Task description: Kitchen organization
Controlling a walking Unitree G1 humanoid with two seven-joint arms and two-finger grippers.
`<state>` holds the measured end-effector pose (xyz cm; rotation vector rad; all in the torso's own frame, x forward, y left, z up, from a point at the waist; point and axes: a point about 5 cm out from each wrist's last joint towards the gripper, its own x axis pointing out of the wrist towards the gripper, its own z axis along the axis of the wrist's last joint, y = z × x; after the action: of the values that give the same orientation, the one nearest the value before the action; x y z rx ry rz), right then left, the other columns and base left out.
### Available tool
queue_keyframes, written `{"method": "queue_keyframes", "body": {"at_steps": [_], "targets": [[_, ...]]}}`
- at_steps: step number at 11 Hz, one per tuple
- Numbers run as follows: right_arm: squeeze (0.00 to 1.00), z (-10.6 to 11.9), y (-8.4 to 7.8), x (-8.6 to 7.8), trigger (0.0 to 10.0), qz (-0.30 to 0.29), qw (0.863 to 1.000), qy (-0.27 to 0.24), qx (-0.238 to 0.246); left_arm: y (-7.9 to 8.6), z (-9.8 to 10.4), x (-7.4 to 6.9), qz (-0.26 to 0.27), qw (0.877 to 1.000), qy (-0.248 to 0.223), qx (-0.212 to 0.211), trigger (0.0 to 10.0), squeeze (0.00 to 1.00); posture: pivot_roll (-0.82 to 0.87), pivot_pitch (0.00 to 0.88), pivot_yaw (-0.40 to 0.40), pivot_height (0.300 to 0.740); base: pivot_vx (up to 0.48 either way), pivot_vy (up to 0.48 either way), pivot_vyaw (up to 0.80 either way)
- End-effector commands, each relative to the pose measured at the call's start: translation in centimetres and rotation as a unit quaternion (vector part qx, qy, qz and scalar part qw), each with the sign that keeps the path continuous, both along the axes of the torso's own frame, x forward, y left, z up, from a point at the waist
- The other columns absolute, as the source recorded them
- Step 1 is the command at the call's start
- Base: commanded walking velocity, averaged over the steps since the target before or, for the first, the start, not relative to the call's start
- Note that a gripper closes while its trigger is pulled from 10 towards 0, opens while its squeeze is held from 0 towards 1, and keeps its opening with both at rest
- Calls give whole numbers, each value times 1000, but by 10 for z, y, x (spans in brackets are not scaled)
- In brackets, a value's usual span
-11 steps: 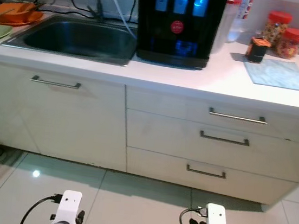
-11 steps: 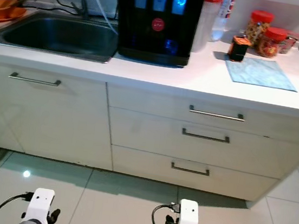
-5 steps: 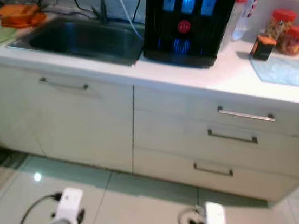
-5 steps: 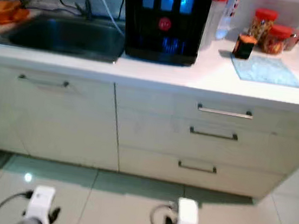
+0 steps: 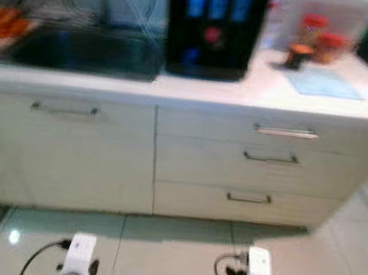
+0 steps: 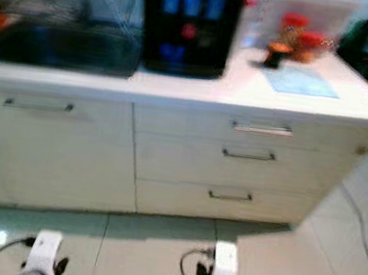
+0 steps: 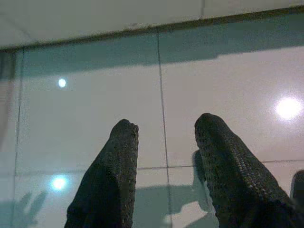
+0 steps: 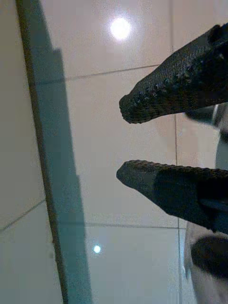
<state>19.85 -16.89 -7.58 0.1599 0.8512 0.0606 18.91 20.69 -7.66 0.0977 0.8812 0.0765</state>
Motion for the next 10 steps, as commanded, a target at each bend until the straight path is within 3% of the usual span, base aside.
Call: {"method": "queue_keyframes", "body": {"at_steps": [1,10], "targets": [[0,1,-3,1,10000,-5,1000,0,-5,1,-1,-3,0,1000,5,3,10000,0,95,0,40,740,0,416,-800],[0,0,-5,-1,10000,-8,1000,4,-7,0,-1,-3,-3,1000,5,6,10000,0,97,0,40,740,0,417,0]]}}
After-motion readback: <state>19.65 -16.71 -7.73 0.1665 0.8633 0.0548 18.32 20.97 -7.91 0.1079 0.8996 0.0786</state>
